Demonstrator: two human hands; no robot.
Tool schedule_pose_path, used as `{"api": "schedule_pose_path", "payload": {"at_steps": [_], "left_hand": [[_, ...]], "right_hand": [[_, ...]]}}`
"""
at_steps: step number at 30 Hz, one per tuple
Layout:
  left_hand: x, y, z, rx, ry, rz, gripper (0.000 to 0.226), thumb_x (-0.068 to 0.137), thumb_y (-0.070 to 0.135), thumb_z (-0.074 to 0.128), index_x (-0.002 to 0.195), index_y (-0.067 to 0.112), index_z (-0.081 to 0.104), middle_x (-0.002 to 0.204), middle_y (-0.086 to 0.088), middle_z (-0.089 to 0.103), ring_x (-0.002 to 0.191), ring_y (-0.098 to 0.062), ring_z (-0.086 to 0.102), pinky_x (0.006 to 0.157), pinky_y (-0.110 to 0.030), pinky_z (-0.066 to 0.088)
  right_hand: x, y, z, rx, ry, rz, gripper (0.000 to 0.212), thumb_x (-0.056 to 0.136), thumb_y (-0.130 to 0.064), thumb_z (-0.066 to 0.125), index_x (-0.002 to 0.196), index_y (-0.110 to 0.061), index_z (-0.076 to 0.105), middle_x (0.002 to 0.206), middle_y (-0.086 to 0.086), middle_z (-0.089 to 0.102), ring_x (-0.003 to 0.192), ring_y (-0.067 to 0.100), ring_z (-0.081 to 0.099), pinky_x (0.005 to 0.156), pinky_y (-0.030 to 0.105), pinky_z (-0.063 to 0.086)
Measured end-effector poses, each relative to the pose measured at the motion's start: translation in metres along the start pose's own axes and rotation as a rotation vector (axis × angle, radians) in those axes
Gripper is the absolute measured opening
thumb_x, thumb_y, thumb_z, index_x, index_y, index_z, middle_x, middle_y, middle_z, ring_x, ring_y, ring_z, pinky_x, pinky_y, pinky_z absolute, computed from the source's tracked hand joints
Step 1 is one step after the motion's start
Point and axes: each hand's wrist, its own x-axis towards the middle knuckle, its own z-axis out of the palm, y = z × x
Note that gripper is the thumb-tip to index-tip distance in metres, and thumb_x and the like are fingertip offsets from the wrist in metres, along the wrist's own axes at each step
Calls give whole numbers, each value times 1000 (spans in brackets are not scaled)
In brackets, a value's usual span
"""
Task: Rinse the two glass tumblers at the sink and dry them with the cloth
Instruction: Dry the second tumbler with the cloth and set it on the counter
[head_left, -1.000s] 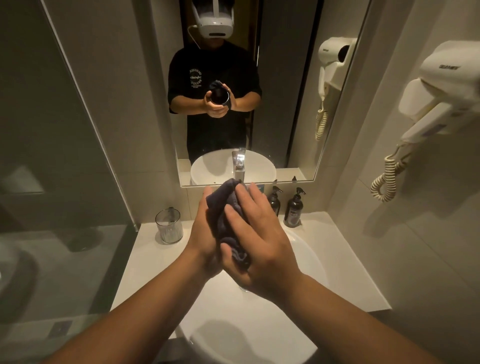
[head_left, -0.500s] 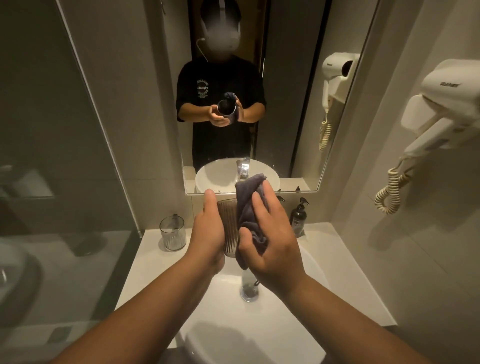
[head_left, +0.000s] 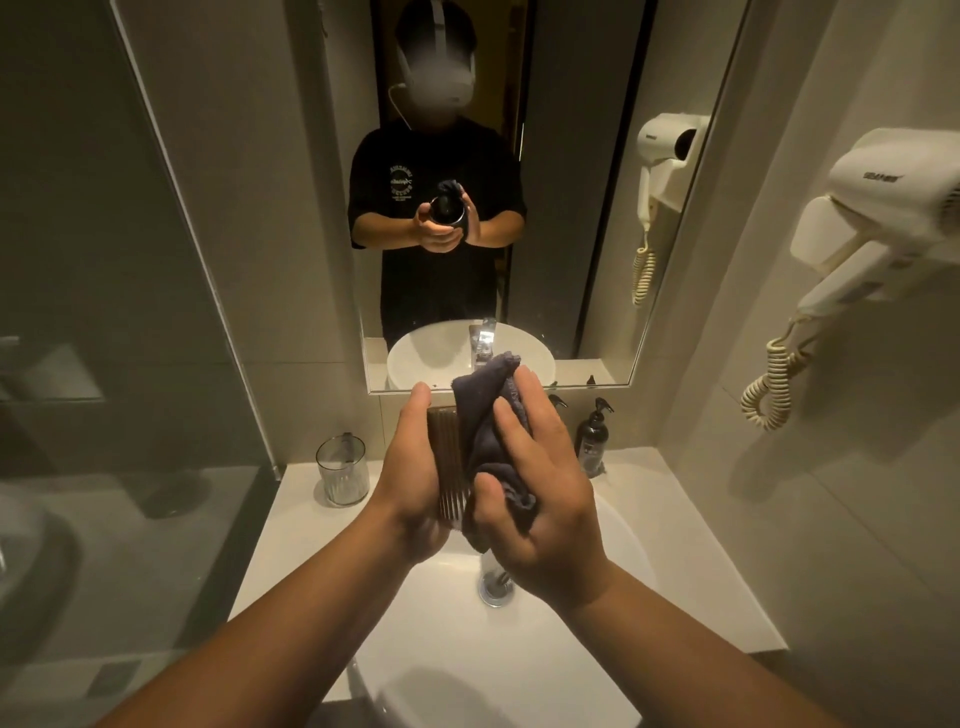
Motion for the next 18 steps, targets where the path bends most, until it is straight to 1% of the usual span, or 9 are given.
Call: {"api": "schedule_pose_path", "payload": {"at_steps": [3,5,7,8,10,12,13,16,18], "left_hand": [[0,1,-8,-31,-47,-85,80,96,73,25,124,13,70,131,-25,65,126,-40,61,110,-55,44],[2,1,-12,-63,-88,-114,80,96,71,30,135,8,60,141,-30,54,136,-45,50,116,-60,36],[7,2,-12,-47,-85,-119,75,97,66,35,136,7,58,137,-27,56,131,-42,53,115,-60,36],[9,3,-10,-26,-46,-100,71,98,64,36,133,7,60,131,-25,60,124,-39,57,113,-58,40],[12,7,-4,94,130,-46,67,99,64,33,123,11,65,121,-20,69,113,-34,67,103,-56,51],[9,7,3,184,312,9,67,100,65,26,119,15,66,110,-18,73,104,-32,72,93,-53,58],[6,7,6,202,333,37,68,101,65,23,119,16,65,108,-16,74,102,-30,72,92,-51,59],[-2,4,16,197,219,110,67,96,72,22,113,30,72,109,-4,77,106,-23,71,95,-44,58],[-5,4,18,152,129,122,66,87,76,27,113,35,72,115,-1,76,110,-22,71,95,-40,58]], "right_hand": [[0,0,-2,263,18,172,58,87,-19,45,142,-1,40,154,13,31,144,22,30,113,43,34],[3,0,-2,446,12,296,58,89,-22,41,146,-11,37,154,7,36,143,20,31,114,49,32],[6,2,-1,463,5,355,58,90,-26,41,147,-17,35,153,3,37,142,19,32,112,52,34],[6,4,0,411,-2,360,59,90,-27,41,148,-15,34,154,2,36,142,17,32,112,50,35],[7,7,-1,241,-7,323,60,90,-27,43,147,-11,35,156,1,31,143,12,30,112,44,36],[9,7,-2,73,-19,213,59,90,-24,47,145,-7,36,156,5,28,144,14,28,111,41,38],[11,6,-2,-10,-28,145,58,90,-23,49,143,-4,38,155,9,30,144,18,28,110,43,39],[17,4,-2,-248,-32,-15,55,89,-24,54,139,-1,44,150,20,37,143,29,30,111,46,38],[15,1,-1,-334,-47,-71,56,87,-25,59,137,-1,47,148,23,39,143,31,28,113,46,34]]}}
